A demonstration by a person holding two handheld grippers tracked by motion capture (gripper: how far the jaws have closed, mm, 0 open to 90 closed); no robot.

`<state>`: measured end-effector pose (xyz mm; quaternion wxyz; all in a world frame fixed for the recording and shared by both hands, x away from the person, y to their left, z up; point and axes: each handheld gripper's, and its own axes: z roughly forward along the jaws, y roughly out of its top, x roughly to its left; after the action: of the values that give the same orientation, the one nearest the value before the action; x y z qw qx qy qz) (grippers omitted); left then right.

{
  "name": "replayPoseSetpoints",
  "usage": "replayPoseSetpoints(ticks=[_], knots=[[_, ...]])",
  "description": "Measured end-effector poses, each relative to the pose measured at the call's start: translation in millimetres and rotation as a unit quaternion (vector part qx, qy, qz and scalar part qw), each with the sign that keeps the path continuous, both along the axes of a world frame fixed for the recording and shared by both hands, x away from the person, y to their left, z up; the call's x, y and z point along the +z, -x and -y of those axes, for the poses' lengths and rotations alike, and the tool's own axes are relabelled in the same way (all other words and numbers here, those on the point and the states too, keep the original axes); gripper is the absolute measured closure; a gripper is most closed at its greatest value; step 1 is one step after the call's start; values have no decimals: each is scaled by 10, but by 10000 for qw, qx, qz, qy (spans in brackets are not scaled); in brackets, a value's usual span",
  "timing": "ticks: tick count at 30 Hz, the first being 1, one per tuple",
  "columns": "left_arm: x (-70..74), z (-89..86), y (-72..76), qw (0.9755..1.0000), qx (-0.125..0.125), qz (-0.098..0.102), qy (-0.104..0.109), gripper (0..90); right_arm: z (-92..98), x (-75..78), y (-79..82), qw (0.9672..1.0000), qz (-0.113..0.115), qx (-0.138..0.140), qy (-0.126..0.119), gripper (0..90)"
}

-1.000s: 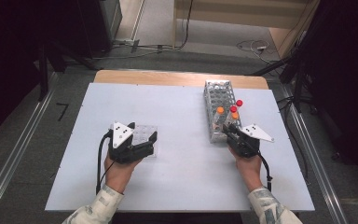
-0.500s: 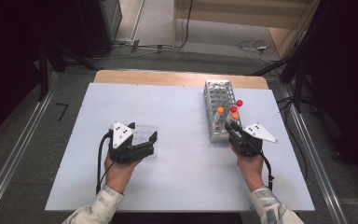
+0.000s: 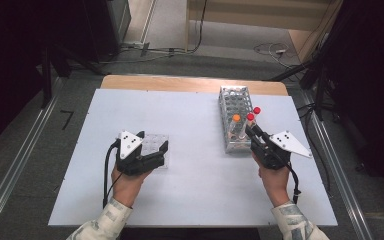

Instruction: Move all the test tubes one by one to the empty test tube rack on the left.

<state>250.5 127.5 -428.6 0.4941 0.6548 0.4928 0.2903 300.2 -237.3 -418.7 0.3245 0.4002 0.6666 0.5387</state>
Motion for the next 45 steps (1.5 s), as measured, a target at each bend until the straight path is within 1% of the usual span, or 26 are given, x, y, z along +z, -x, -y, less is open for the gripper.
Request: replayPoseSetpoints(ticks=[4, 10, 17, 20, 25, 29, 35, 40, 45], knots=[[3, 1, 4, 10000, 1, 15, 13, 195, -14, 3, 13, 10000, -22, 41, -7, 735], [10, 4, 12, 10000, -13, 34, 16, 203, -56, 12, 41, 9998, -92, 190, -38, 735], [20, 5, 23, 10000, -17, 43, 38, 204, -156, -13, 82, 9990, -190, 412, 57, 735], [22, 13, 27, 10000, -30, 62, 30, 205, -196, -21, 103, 9986, -196, 493, 82, 736], [28, 30, 36, 9999, -80, 65, 16, 217, -304, -60, 151, 9968, -266, 727, 173, 736], [32, 51, 46, 9999, -106, 77, 9, 219, -384, -93, 182, 9952, -322, 888, 249, 736], [58, 103, 79, 9997, -243, 71, 33, 224, -543, -180, 250, 9910, -477, 1195, 375, 735], [118, 208, 149, 9985, -530, 93, 49, 235, -672, -238, 319, 9867, -590, 1450, 444, 736], [140, 356, 212, 9959, -895, 31, 151, 254, -814, -286, 412, 9818, -624, 1711, 539, 736]])
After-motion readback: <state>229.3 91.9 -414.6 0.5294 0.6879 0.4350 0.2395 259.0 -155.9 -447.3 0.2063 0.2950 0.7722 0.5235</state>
